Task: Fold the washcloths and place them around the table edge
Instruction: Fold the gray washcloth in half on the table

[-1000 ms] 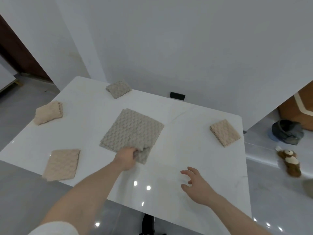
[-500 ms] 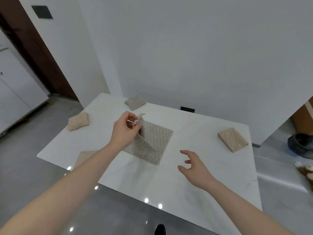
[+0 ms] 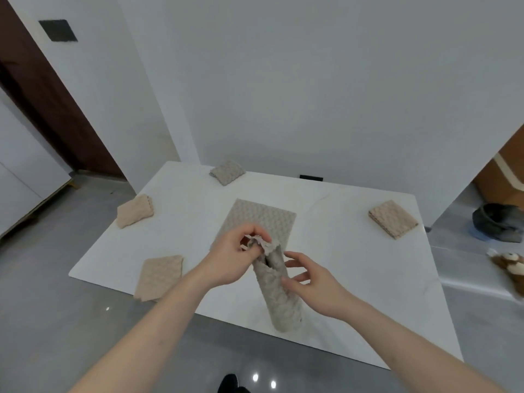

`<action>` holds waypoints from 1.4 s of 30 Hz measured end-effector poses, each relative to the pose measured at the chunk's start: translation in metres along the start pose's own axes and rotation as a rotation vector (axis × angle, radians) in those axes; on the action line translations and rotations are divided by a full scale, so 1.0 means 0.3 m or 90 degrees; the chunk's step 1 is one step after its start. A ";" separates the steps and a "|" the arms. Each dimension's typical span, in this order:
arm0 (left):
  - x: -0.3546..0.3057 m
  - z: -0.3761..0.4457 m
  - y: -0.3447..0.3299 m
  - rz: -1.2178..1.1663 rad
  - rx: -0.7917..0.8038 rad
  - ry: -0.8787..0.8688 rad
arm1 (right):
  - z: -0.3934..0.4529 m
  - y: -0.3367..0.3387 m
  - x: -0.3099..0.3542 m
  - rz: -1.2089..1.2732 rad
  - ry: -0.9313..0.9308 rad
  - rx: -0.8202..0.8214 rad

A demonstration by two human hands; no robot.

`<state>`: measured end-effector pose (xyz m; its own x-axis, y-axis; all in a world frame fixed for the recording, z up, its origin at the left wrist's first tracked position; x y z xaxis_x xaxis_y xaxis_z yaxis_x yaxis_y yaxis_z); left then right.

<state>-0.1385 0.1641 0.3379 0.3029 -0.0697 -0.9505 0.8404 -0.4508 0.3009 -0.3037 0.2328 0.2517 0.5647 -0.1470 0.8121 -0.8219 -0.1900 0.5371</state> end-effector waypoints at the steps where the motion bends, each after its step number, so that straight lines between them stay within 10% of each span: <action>1: 0.011 -0.004 0.005 -0.005 0.012 -0.001 | 0.008 -0.013 0.010 -0.006 -0.005 -0.002; 21: 0.366 0.054 0.512 -0.107 0.052 0.040 | 0.255 -0.466 0.112 -0.166 -0.091 -0.024; 42: 0.357 0.211 0.582 0.017 0.010 0.068 | 0.233 -0.012 0.259 -0.164 -0.092 -0.360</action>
<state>0.0122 0.0215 0.2836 0.3721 0.0131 -0.9281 0.8248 -0.4633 0.3241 -0.2515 0.1540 0.2969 0.7218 -0.3025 0.6225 -0.5480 0.2996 0.7810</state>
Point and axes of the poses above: each hand's wrist, its own z-axis towards the middle knuckle, its own y-axis out of the back of the hand, x = y × z, the point moved 9 cm from there along z, towards the middle knuckle, and after that the axes turned 10 degrees about -z, right-handed, at the moved point
